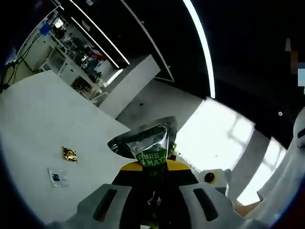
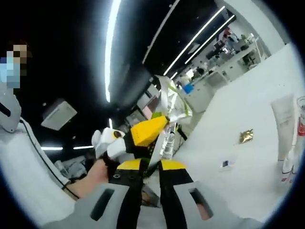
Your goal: Arrange the skincare products in the storage area until every visible bottle or jar stands upright without overlapping.
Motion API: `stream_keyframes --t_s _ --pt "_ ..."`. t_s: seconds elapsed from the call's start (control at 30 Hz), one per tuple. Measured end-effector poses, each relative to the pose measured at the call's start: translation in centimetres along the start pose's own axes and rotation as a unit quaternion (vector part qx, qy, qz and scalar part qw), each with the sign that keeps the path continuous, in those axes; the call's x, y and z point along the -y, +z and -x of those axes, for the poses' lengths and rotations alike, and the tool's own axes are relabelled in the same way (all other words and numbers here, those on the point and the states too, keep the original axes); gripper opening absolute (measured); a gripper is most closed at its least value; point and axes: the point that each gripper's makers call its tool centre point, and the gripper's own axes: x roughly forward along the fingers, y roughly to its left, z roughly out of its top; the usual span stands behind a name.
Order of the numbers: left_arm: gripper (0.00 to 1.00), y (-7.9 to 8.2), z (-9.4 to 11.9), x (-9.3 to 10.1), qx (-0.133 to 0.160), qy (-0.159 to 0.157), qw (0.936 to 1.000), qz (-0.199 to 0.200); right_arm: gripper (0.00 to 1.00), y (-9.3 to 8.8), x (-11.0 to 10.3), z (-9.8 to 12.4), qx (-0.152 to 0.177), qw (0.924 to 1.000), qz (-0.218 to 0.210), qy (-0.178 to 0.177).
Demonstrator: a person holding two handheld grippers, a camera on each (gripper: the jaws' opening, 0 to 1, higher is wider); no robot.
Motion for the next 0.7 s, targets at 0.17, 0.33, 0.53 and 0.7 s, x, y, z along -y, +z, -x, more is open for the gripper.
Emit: stream_keyframes --t_s 0.17,0.33,0.53,0.7 --pt "0.11 0.0 -0.1 0.5 0.005 -0.010 0.9999 0.002 0.03 0.2 0.7 0.3 0.018 0.9990 -0.039 -0.007" --pt "0.15 -0.2 -0.2 0.9 -0.001 -0.012 0.9999 -0.003 0.01 0.3 0.7 0.6 0.025 0.9987 -0.043 -0.012" --pt "0.25 -0.3 -0.4 0.6 -0.007 -0.006 0.9998 -0.017 0.01 0.4 1.2 0.9 0.029 0.9982 -0.047 -0.023" --pt "0.33 -0.4 -0.3 0.7 -0.010 -0.013 0.9998 -0.013 0.01 0.3 0.9 1.1 0.033 0.9976 -0.060 -0.012"
